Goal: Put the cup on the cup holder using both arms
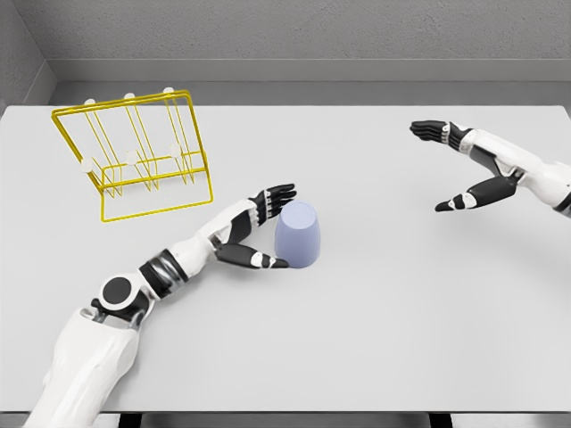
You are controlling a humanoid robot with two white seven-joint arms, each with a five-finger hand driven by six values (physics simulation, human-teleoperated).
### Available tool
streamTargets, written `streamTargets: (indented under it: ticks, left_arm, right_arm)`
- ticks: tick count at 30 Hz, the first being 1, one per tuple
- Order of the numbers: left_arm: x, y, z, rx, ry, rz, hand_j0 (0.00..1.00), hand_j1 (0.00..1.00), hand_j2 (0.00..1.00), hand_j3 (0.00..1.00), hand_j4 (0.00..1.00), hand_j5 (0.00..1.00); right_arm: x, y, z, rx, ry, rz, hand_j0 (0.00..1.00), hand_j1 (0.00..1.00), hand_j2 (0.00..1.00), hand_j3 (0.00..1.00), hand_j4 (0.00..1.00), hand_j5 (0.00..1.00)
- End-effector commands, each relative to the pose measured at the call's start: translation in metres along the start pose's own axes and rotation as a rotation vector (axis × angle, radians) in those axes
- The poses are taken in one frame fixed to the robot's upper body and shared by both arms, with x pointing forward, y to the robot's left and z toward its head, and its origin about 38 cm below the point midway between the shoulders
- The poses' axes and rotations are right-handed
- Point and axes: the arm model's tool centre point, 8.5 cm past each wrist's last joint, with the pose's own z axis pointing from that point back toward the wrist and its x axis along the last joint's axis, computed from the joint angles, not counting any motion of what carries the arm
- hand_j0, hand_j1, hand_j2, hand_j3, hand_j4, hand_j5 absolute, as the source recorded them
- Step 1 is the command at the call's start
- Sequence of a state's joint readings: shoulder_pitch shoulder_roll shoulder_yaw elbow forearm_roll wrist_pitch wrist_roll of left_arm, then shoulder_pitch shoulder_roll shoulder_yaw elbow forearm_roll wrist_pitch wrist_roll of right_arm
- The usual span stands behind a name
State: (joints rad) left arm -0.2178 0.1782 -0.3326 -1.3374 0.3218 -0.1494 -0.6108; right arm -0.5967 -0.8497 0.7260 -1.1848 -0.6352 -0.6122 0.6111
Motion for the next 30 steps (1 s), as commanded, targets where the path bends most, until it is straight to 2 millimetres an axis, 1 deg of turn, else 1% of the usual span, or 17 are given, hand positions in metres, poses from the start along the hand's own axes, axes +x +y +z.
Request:
streamTargets:
  ticks: [1, 4, 5, 14, 18, 23, 30]
  left_arm:
    - [0.000, -0.002, -0.002, -0.005, -0.006, 0.007, 1.00, 1.00, 1.00, 1.00, 1.00, 1.00]
    - [0.000, -0.003, -0.002, -0.006, -0.005, 0.007, 1.00, 1.00, 1.00, 1.00, 1.00, 1.00]
    - [0.001, -0.003, -0.002, -0.007, -0.006, 0.007, 1.00, 1.00, 1.00, 1.00, 1.00, 1.00]
    - [0.003, -0.010, -0.007, -0.025, -0.020, 0.004, 1.00, 1.00, 1.00, 1.00, 1.00, 1.00]
    - [0.005, -0.006, -0.010, -0.024, -0.013, -0.010, 1.00, 1.00, 1.00, 1.00, 1.00, 1.00]
    - [0.006, -0.008, -0.012, -0.027, -0.018, -0.010, 1.00, 1.00, 1.00, 1.00, 1.00, 1.00]
    - [0.006, -0.012, -0.016, -0.033, -0.022, -0.012, 1.00, 1.00, 1.00, 1.00, 1.00, 1.00]
  right_arm:
    - [0.001, -0.002, 0.003, -0.004, 0.004, 0.000, 1.00, 1.00, 1.00, 1.00, 1.00, 1.00]
    - [-0.006, -0.006, 0.009, -0.018, 0.030, -0.003, 1.00, 1.00, 1.00, 1.00, 1.00, 1.00]
    - [-0.007, -0.008, 0.014, -0.023, 0.044, 0.000, 1.00, 1.00, 1.00, 1.00, 1.00, 1.00]
    - [-0.011, -0.011, 0.019, -0.037, 0.059, -0.001, 1.00, 1.00, 1.00, 1.00, 1.00, 1.00]
    - [-0.011, -0.011, 0.019, -0.037, 0.059, -0.001, 1.00, 1.00, 1.00, 1.00, 1.00, 1.00]
    - [-0.011, -0.012, 0.019, -0.037, 0.061, 0.000, 1.00, 1.00, 1.00, 1.00, 1.00, 1.00]
    - [-0.012, -0.017, 0.028, -0.042, 0.083, 0.008, 1.00, 1.00, 1.00, 1.00, 1.00, 1.00]
